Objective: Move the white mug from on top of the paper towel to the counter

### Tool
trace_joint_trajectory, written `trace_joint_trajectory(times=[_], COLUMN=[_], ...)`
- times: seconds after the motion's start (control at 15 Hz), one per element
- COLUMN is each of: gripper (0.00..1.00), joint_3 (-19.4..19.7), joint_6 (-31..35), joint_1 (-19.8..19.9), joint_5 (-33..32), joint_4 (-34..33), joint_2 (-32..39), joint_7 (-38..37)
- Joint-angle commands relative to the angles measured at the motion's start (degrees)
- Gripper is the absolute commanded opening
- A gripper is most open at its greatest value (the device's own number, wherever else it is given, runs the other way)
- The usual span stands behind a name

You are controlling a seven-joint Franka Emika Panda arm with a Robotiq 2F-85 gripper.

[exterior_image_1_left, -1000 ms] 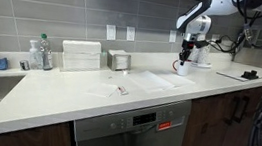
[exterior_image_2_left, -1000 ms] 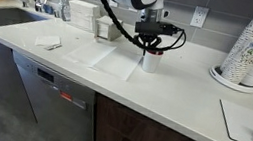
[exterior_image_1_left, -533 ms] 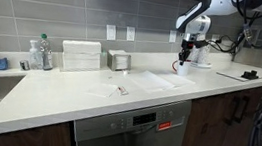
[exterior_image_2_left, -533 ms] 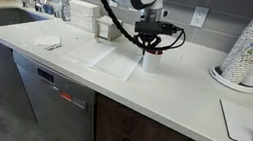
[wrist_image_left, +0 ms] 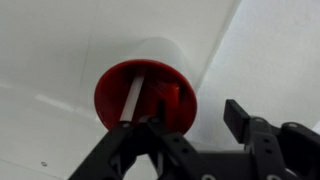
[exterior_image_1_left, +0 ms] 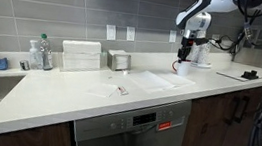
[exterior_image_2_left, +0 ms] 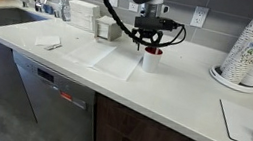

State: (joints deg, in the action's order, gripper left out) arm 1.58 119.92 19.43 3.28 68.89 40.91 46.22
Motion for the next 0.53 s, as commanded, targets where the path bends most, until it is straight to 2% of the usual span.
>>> trace_joint_trajectory(times=[0.0, 0.07, 0.27, 0.47], gripper=[0.95, 1.00, 1.00, 1.00], joint_3=[0.4, 1.4, 1.6, 1.7], joint_6=[-4.1, -3.6, -5.8, -9.0], joint_1=[-0.2, -1.1, -2.3, -4.4], joint_5=[0.9, 0.1, -0.2, 0.3], joint_4=[6.3, 8.3, 13.9, 19.0], joint_2=[-7.1, -9.1, -15.0, -20.1], joint_7=[-3.1, -6.5, -13.6, -24.6])
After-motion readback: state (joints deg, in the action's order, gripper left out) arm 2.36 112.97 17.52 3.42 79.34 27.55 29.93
